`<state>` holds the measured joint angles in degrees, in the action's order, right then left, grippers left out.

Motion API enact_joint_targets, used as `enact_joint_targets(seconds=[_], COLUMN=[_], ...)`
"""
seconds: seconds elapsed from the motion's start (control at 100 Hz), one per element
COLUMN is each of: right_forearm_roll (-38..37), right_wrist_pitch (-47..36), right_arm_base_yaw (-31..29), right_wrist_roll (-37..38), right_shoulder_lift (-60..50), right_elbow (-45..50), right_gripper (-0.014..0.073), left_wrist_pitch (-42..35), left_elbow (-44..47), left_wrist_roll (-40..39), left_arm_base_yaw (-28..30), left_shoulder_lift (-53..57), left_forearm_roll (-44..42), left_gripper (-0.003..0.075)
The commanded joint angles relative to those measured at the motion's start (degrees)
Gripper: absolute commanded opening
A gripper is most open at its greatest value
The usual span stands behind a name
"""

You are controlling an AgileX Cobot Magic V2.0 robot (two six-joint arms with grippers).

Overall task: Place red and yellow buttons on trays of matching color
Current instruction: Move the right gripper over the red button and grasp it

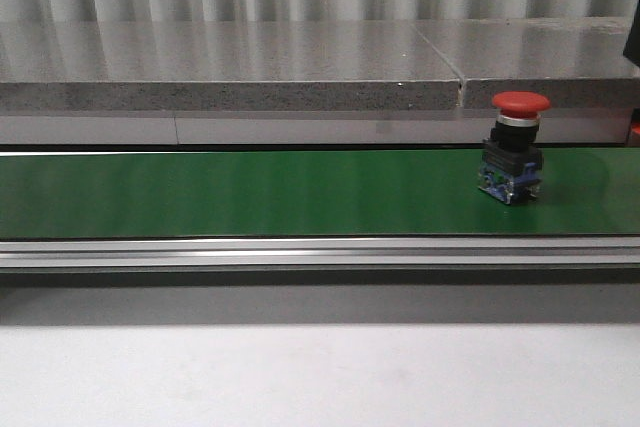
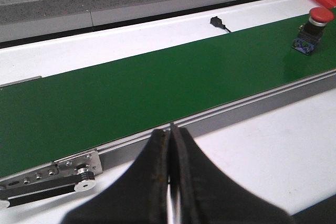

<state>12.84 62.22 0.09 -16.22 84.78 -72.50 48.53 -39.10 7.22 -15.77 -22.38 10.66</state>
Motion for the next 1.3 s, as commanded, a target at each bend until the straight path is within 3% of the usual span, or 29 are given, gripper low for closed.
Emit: enact_joint_targets(seconds=[0.0,0.36,0.67,0.74,0.91,1.0,1.29], right_forearm_roll=[3.6,8.4,9.4,9.4,9.4,9.4,9.4], right_wrist_pitch=[1.1,1.1,-7.1,-7.9,-7.8,-8.1,-11.2], right_arm_base_yaw=[0.9,1.8,1.8,1.8,1.8,1.8,-2.8], right_wrist_roll=[-6.2,-14.9,-16.9,-16.9,-16.9,-16.9,-13.7], right_shoulder_lift=[0.2,7.6,11.0,11.0,11.0,10.9,6.1], right_elbow=[-3.4,-4.3,-4.3,-4.3,-4.3,-4.3,-4.8], right_gripper=[0.052,0.052,0.0514,0.0467,0.0213,0.0125,0.0078], left_wrist_pitch=[-4.2,-4.2,-4.2,-4.2,-4.2,-4.2,-4.2], left_elbow=[-1.4,-1.4,-1.4,-1.4,-1.4,-1.4,-1.4], left_wrist_roll=[-0.1,-0.1,-0.1,-0.1,-0.1,-0.1,-0.1], left_arm_base_yaw=[-0.5,-0.5,-0.5,-0.5,-0.5,-0.5,-0.5], left_shoulder_lift=[-0.5,-0.5,-0.5,-0.5,-0.5,-0.5,-0.5], left_forearm_roll=[1.1,1.1,1.1,1.1,1.1,1.1,1.1], left_gripper=[-0.002,-0.002,-0.002,-0.002,-0.002,-0.002,-0.002])
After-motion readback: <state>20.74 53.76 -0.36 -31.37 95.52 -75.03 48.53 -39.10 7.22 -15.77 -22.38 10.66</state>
